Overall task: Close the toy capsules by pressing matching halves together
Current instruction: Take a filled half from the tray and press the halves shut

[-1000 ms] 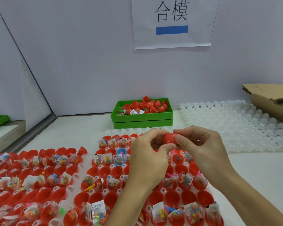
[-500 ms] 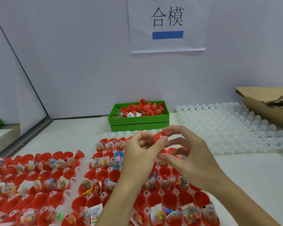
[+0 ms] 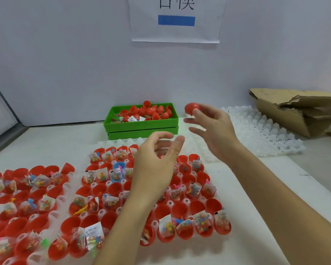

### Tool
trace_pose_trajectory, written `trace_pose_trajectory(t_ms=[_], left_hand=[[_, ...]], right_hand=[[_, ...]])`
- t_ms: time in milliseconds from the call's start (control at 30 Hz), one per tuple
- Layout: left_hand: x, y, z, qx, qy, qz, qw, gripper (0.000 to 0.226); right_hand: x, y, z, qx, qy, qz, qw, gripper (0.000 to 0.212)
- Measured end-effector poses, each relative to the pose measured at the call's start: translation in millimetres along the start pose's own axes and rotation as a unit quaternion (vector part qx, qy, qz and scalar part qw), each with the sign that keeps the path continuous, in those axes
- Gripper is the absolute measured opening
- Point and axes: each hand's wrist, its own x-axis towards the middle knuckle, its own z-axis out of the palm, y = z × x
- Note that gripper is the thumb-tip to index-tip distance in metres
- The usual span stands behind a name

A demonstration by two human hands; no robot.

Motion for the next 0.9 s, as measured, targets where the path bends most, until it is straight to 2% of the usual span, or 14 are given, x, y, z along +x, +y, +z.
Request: trace_pose_trajectory(t_ms=[100, 200, 367, 467, 500, 567, 633, 700, 733, 833, 900], left_hand=[[-5, 1, 9, 0.000, -0.027, 0.007, 1.000, 0.049], [-9, 0, 14, 0.008, -0.036, 0.031, 0.999, 0.044], [-6, -4, 14, -0.002, -0.025, 0.034, 0.999, 0.040], [-4, -4, 13, -0.005, -0.023, 0.037, 0.999, 0.041], [-4, -4, 13, -0.006, -0.024, 0.037, 0.999, 0.041], [-3, -4, 13, -0.006, -0.025, 0.034, 0.999, 0.040], [-3, -4, 13, -0.005, -0.027, 0.031, 0.999, 0.039], [-3, -3, 11, -0.002, -0.027, 0.027, 0.999, 0.036], [-2, -2, 10, -0.002, -0.025, 0.026, 0.999, 0.035], [-1, 0, 5, 0.003, -0.011, 0.031, 0.999, 0.029], [2, -1, 0, 0.004, -0.001, 0.024, 1.000, 0.015]], right_hand=[[34, 0, -27, 0.124, 0.052, 0.090, 0.987, 0.027], [68, 3, -62, 0.185, 0.131, 0.112, 0.967, 0.023], [128, -15, -123, 0.179, 0.302, 0.093, 0.932, 0.017], [153, -33, -160, 0.189, 0.406, 0.049, 0.893, 0.022], [157, -34, -171, 0.198, 0.416, 0.052, 0.886, 0.029], [156, -32, -178, 0.157, 0.400, 0.065, 0.901, 0.046], [153, -27, -174, 0.147, 0.365, 0.087, 0.915, 0.054], [144, -14, -162, 0.147, 0.297, 0.095, 0.939, 0.047], [132, -9, -154, 0.090, 0.263, 0.081, 0.957, 0.042], [100, 9, -124, 0.037, 0.257, 0.088, 0.962, 0.035], [72, 18, -103, -0.057, 0.194, 0.065, 0.977, 0.029]])
